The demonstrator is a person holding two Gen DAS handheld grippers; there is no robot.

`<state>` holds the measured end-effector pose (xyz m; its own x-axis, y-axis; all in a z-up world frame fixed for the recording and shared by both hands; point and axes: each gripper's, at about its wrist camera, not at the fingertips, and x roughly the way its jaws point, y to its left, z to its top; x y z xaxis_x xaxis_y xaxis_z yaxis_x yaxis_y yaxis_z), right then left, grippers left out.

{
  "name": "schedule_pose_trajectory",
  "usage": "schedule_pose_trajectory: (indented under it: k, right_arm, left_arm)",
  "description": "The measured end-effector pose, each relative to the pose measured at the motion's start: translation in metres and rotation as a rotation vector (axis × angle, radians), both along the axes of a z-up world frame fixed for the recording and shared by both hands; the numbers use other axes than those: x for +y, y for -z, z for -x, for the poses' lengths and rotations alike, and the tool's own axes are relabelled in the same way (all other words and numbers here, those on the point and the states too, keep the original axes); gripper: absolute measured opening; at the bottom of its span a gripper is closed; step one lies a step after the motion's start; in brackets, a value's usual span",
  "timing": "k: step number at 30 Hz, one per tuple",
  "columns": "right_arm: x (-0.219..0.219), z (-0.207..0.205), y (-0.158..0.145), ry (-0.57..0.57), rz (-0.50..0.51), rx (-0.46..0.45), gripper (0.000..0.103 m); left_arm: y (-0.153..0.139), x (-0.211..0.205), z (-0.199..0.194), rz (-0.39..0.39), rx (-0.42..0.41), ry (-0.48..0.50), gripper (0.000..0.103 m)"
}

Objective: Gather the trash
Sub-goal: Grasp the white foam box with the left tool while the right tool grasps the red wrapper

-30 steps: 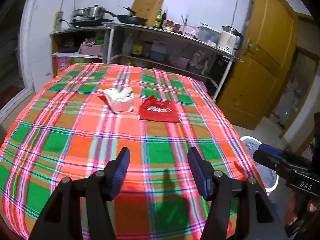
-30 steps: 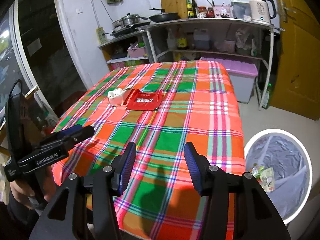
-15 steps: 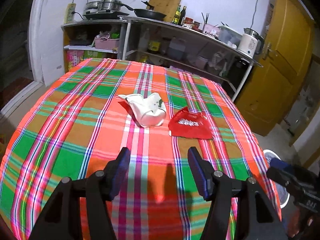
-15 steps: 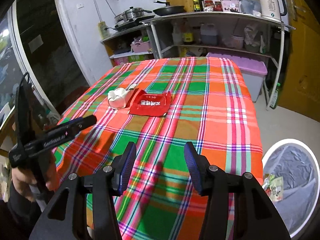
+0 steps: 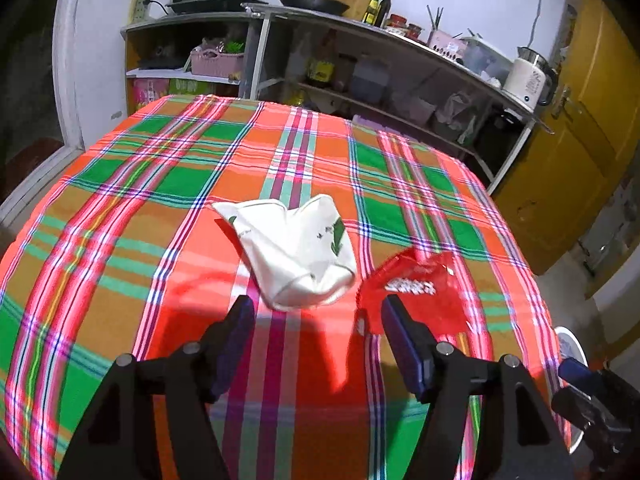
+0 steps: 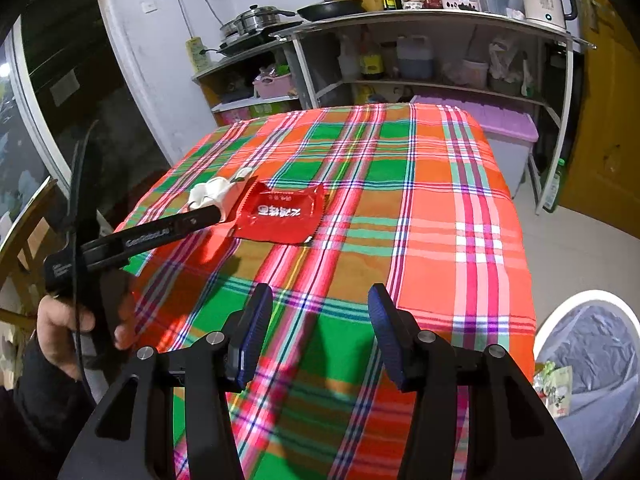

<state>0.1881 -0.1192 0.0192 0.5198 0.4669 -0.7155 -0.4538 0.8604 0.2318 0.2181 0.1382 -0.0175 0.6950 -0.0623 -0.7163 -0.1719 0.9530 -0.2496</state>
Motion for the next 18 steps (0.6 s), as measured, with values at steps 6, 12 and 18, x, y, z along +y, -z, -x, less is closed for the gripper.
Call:
schedule_pose_trajectory:
  k: [6,12,18]
  right_arm:
    - [0.003,-0.013,0.006,-0.002,-0.001,0.014,0.051]
    - [0.011,-0.026,0.01,-0.016,0.001,0.018,0.051]
    - [0.026,-0.039,0.012,-0.053,0.015,0.013,0.051]
  left_arm:
    - [0.005,0.001,-0.015,-0.006,0.017,-0.025,0.068]
    - [0.009,0.005,-0.02,-0.003,0.023,-0.043,0.056]
    - [0.004,0.008,-0.01,0.008,0.001,-0.045,0.054]
